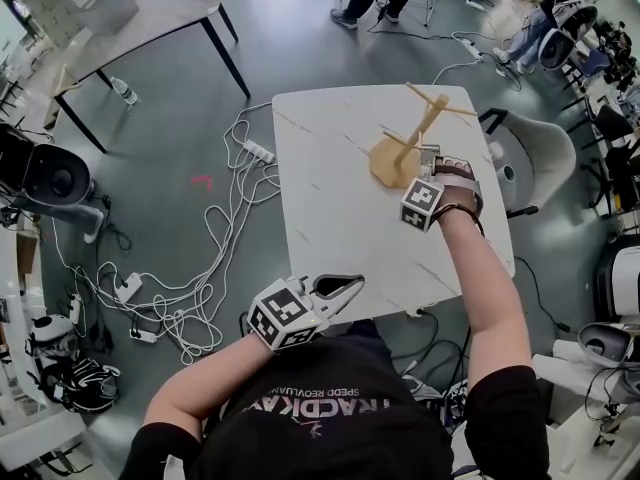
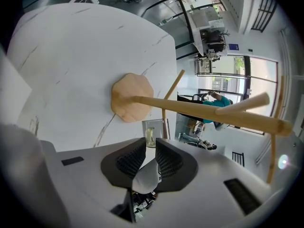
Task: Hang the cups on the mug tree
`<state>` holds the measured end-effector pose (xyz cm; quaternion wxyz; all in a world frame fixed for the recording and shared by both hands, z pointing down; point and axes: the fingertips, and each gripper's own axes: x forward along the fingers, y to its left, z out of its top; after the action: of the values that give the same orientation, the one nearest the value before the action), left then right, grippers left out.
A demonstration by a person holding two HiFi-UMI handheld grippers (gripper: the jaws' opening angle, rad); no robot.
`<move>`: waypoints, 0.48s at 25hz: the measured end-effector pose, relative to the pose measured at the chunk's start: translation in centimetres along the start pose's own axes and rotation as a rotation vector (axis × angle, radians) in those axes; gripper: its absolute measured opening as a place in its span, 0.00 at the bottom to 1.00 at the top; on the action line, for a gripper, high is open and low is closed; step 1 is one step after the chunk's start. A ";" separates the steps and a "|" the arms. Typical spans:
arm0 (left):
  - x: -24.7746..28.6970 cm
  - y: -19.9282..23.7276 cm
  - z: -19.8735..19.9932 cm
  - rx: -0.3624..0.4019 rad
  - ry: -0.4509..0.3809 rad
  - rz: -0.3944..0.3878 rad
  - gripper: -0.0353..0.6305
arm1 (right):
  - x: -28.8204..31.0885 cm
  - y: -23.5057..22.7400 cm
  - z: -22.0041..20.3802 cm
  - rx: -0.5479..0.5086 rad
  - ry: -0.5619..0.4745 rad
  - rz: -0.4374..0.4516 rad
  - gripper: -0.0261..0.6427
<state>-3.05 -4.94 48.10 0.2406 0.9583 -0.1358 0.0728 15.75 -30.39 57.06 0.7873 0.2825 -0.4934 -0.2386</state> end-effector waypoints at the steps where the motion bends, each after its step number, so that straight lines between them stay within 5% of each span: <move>1: -0.1 0.0 0.0 0.000 0.001 -0.002 0.05 | -0.2 0.0 0.1 0.004 -0.005 -0.001 0.11; 8: 0.4 -0.9 -0.3 0.008 0.016 -0.030 0.05 | -2.2 0.6 0.8 0.047 -0.081 -0.019 0.11; 12: 0.8 -1.3 -0.4 0.016 0.023 -0.048 0.05 | -4.9 1.1 1.9 0.344 -0.268 0.056 0.07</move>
<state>-1.90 -3.81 48.04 0.2361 0.9623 -0.1093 0.0790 12.17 -26.80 55.29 0.6611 0.3647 -0.6348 -0.1641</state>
